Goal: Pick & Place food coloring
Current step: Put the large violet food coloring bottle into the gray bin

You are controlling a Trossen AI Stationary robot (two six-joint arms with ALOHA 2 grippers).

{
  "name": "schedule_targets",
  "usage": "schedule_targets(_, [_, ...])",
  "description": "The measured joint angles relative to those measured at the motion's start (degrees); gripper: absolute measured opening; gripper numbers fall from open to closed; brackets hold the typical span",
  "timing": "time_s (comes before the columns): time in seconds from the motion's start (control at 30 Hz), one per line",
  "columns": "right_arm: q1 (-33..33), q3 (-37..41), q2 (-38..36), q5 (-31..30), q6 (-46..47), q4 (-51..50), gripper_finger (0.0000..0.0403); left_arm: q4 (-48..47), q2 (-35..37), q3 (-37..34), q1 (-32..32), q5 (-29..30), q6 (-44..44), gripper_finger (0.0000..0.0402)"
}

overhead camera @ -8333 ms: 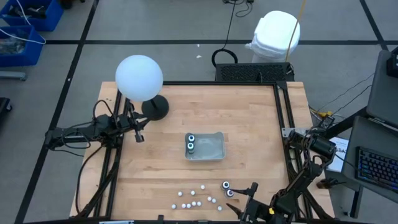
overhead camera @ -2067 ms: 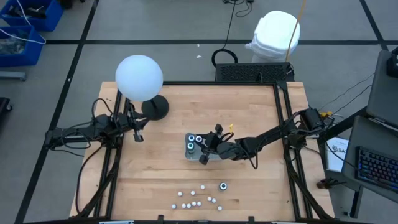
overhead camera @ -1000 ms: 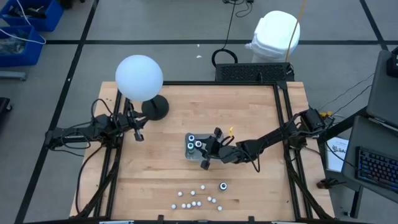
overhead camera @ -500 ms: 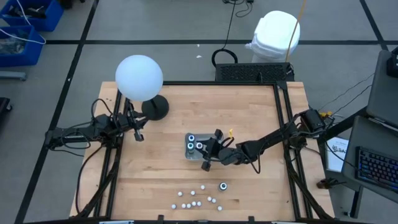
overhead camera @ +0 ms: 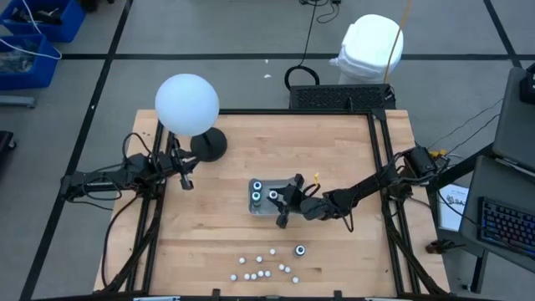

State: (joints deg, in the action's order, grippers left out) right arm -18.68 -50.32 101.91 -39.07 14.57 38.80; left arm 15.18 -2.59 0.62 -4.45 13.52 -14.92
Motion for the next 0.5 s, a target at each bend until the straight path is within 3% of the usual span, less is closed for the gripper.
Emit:
schedule_targets(0.1, [0.1, 2.1, 0.0, 0.0, 0.0, 4.0, 0.0125, 0.0, 0.0, 0.0, 0.0, 0.0, 0.0, 0.0063])
schedule_targets(0.5, [0.3, 1.0, 0.0, 0.3, -0.3, 2.4, 0.0123, 1.0, 0.0, 0.0, 0.0, 0.0, 0.4, 0.0063])
